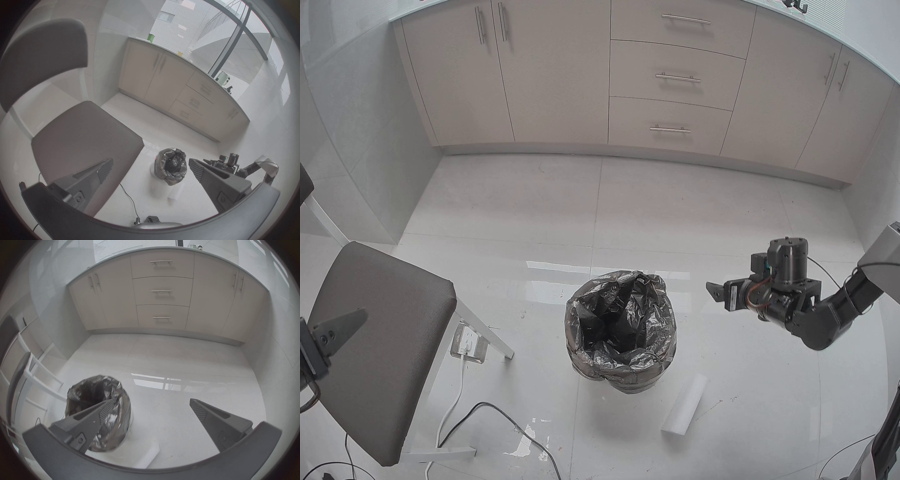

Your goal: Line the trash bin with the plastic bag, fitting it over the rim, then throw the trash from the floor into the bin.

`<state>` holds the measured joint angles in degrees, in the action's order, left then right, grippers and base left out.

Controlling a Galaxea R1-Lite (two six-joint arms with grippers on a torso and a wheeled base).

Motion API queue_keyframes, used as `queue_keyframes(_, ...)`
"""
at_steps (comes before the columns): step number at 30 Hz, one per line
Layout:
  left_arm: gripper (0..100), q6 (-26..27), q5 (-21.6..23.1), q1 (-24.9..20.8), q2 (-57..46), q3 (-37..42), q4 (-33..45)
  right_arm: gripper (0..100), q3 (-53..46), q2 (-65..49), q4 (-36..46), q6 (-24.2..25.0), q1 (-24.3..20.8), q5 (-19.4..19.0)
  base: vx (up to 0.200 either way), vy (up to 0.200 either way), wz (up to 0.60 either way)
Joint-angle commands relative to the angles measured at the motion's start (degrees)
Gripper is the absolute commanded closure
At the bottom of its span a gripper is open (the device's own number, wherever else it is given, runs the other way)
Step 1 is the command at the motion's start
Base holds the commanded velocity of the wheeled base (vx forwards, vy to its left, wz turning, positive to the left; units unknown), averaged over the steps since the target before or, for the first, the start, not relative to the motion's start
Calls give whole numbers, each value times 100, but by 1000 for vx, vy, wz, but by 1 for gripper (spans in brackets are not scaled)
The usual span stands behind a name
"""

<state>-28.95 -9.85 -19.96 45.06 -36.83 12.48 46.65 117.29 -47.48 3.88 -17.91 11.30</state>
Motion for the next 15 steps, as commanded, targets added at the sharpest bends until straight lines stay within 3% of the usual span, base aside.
queue_keyframes(1, 0, 390, -562, 871, -2634, 1178, 580, 0, 3087, 1367, 2164, 509, 297, 13, 0, 0, 0)
queue_keyframes(3, 0, 426, -562, 1002, -2836, 1283, 694, 0, 3254, 1499, 2199, 500, 297, 13, 0, 0, 0)
queue_keyframes(8, 0, 1006, -562, 2066, -4189, 1723, 1221, 0, 4484, 2228, 2920, 509, 420, 13, 0, 0, 0)
queue_keyframes(15, 0, 1120, -597, 2136, -4260, 2066, 1248, 0, 5258, 2800, 3237, 526, 455, 30, 0, 0, 0)
